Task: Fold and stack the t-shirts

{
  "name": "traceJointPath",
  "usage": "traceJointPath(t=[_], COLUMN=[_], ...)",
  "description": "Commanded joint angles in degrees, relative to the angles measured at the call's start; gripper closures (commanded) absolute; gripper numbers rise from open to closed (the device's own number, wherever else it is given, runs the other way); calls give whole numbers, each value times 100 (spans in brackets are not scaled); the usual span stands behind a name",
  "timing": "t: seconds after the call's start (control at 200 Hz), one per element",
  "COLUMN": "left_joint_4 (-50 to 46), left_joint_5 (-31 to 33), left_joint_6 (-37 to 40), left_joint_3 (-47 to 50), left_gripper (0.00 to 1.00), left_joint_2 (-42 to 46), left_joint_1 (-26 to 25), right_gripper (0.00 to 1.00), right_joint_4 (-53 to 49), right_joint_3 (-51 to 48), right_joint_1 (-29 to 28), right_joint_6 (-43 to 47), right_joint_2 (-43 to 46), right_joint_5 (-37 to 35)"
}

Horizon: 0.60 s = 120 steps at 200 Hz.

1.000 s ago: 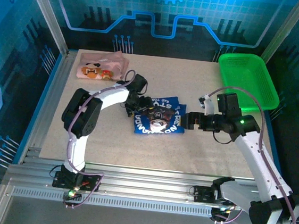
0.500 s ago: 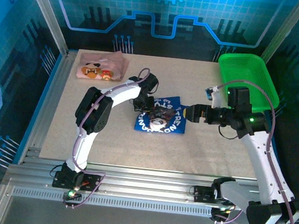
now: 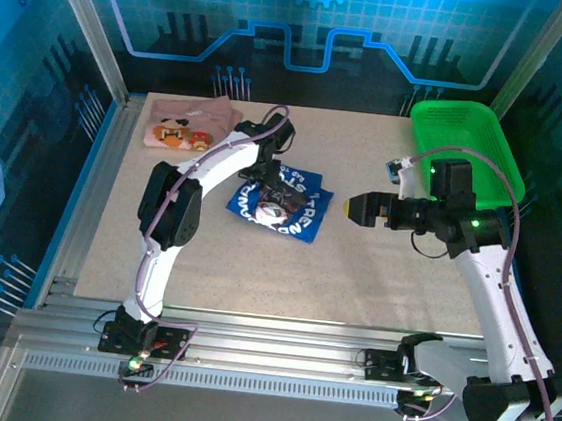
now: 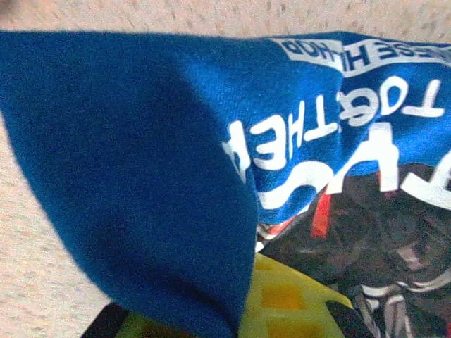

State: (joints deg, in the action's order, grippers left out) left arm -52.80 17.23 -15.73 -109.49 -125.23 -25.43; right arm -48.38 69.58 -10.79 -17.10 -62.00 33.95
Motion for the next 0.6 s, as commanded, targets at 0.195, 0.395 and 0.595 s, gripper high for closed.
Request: traceJointPath(t=[0.195, 0.395, 0.595], left_joint_4=[303, 523, 739], left_joint_5=[559, 661, 646], left_joint_6=[1082, 1401, 1667], left_joint_3=[-594, -867, -1273], left_gripper=[100, 100, 100], left_joint_2=[471, 459, 326], left_joint_1=[260, 489, 724], right_gripper=[0, 0, 0], right_joint_4=[4, -163, -58], right_joint_3=[331, 425, 449], right_joint_1=[85, 82, 85], right_joint_6=[-109, -80, -204], right_joint_2=[-69, -142, -224], right_joint_5=[227, 162, 142])
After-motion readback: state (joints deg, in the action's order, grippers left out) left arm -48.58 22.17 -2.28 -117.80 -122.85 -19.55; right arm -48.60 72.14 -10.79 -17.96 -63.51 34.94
